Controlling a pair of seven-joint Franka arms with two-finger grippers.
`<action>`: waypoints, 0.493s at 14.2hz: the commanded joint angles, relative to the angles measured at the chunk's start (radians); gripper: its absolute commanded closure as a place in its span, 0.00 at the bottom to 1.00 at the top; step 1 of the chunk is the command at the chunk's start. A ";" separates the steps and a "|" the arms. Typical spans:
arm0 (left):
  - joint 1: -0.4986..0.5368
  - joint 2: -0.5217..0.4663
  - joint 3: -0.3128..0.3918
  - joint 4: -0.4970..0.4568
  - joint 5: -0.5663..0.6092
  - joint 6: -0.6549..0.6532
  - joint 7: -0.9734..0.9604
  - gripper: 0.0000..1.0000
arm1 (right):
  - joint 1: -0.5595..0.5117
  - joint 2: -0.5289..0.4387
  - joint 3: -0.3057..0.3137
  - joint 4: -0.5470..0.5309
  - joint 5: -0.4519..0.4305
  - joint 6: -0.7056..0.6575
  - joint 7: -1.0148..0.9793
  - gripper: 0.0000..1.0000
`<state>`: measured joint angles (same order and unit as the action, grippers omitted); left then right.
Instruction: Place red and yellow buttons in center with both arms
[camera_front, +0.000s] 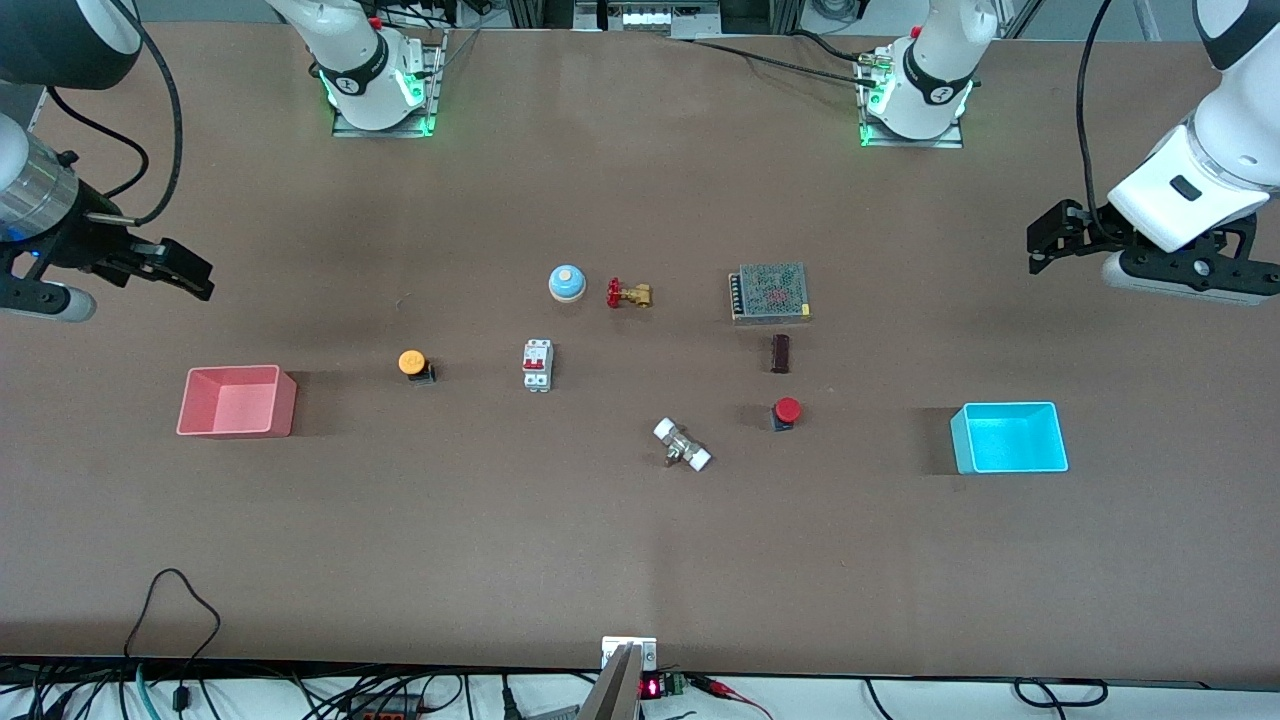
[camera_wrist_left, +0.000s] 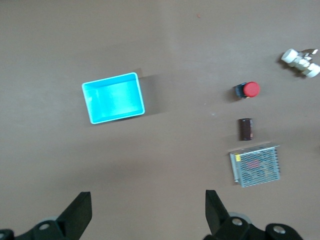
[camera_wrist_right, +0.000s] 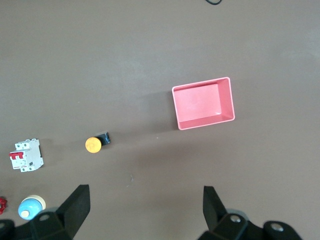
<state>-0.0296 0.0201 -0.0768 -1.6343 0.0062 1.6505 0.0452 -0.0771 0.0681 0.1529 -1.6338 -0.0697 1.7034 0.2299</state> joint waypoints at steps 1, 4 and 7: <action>0.008 0.012 0.006 0.016 -0.042 -0.005 -0.002 0.00 | 0.065 0.009 -0.042 0.022 0.010 -0.019 0.025 0.00; 0.007 0.015 0.005 0.016 -0.038 -0.005 -0.010 0.00 | 0.083 0.012 -0.084 0.023 0.010 -0.021 0.005 0.00; 0.005 0.018 -0.001 0.017 -0.038 -0.003 -0.011 0.00 | 0.085 0.012 -0.085 0.025 0.011 -0.021 0.003 0.00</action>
<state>-0.0282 0.0271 -0.0729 -1.6344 -0.0142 1.6505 0.0438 -0.0096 0.0724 0.0828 -1.6337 -0.0696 1.7033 0.2369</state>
